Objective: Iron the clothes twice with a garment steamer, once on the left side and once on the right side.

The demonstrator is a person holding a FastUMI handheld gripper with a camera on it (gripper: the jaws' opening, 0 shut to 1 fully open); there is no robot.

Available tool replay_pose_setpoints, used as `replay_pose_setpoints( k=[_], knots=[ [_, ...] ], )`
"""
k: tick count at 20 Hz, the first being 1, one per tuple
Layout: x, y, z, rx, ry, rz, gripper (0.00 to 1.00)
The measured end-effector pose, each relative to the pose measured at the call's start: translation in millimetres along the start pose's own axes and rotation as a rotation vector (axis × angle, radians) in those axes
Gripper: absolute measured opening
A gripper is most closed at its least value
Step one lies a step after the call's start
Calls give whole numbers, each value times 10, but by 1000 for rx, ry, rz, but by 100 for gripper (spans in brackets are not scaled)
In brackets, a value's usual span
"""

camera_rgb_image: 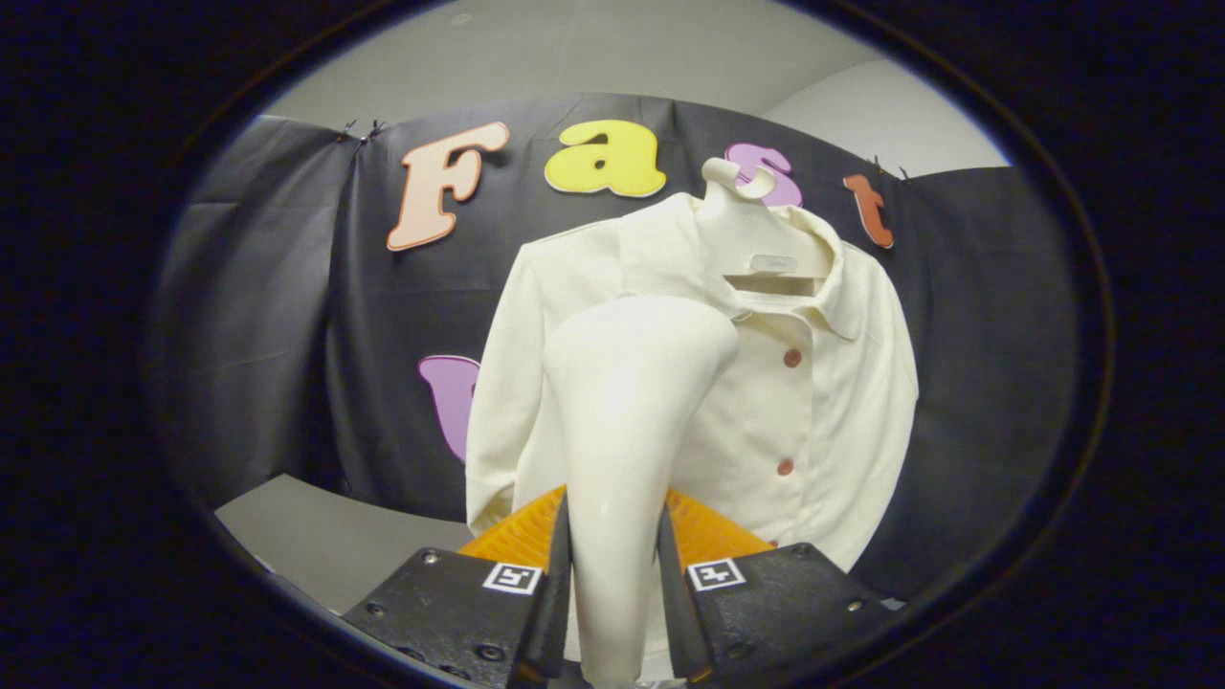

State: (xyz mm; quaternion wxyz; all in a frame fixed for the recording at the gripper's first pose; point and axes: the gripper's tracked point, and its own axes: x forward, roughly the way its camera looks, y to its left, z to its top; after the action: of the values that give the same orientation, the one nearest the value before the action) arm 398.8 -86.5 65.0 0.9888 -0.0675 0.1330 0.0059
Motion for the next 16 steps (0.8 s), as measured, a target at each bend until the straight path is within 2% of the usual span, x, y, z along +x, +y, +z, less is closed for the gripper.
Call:
replay_pose_setpoints(
  k=[16],
  knots=[
    [-65,-26,-1019,24,134,90,42]
  ],
)
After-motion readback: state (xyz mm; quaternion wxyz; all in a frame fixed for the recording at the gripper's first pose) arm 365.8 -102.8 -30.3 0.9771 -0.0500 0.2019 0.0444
